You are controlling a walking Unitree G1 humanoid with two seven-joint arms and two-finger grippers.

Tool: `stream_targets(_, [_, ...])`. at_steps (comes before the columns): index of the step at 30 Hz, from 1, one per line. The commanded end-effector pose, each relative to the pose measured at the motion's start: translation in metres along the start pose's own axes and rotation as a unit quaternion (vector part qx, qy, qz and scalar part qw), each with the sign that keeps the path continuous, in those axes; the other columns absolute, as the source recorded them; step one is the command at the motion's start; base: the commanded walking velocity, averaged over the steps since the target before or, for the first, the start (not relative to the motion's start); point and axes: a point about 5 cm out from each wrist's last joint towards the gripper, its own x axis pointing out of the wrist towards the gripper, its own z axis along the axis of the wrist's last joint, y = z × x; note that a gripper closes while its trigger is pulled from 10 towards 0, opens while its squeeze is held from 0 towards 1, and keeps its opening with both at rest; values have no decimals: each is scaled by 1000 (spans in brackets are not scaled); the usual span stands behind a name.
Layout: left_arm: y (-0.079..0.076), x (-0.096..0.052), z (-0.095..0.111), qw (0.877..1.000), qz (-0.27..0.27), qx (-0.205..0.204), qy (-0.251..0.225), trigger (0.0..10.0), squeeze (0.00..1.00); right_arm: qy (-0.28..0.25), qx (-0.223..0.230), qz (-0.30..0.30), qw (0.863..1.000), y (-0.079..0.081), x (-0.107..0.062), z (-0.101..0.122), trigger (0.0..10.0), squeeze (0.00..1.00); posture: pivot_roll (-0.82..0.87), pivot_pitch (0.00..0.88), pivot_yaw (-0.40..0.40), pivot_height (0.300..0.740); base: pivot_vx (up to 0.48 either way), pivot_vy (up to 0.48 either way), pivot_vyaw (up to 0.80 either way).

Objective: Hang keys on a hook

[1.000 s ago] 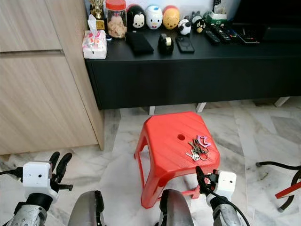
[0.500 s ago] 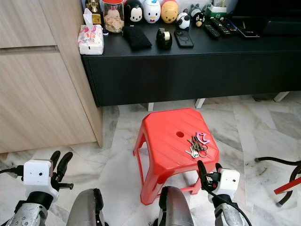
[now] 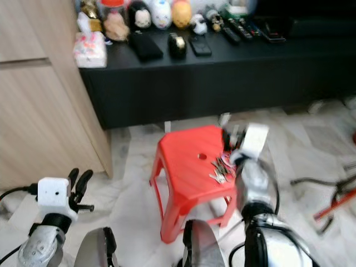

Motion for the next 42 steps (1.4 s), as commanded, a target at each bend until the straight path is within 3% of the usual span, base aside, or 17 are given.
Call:
stream_targets(1, [1,-1,-9,1000,2,2,13,10000,0,70,13,-24,997,-10,-25,-43,10000,0,116,15,-118,587,0,0,0])
stream_targets(6, [3,8,-15,1000,3,2,19,10000,0,79,14,-30,996,-16,-39,-56,10000,0,110,0,-108,587,0,0,0])
stream_targets(11, [4,18,-16,1000,3,4,12,10000,0,129,-7,-44,991,-16,-34,-60,10000,0,117,0,-108,587,0,0,0])
stream_targets(17, [5,17,-16,1000,4,4,4,10000,0,142,-15,-44,989,-10,-27,-57,10000,0,130,0,-113,587,0,0,0])
stream_targets(26, [2,8,-14,1000,-1,2,2,10000,0,156,-34,-35,987,-6,-15,-46,10000,0,121,32,-113,587,0,0,0])
stream_targets(36, [-1,-19,-4,1000,-1,-1,-1,10000,0,224,-60,-47,972,-13,-32,-71,10000,0,131,131,-132,587,0,0,0])
stream_targets(42, [0,-31,5,1000,2,-2,-3,10000,0,218,-48,-49,973,-18,-36,-73,10000,0,128,169,-132,587,0,0,0])
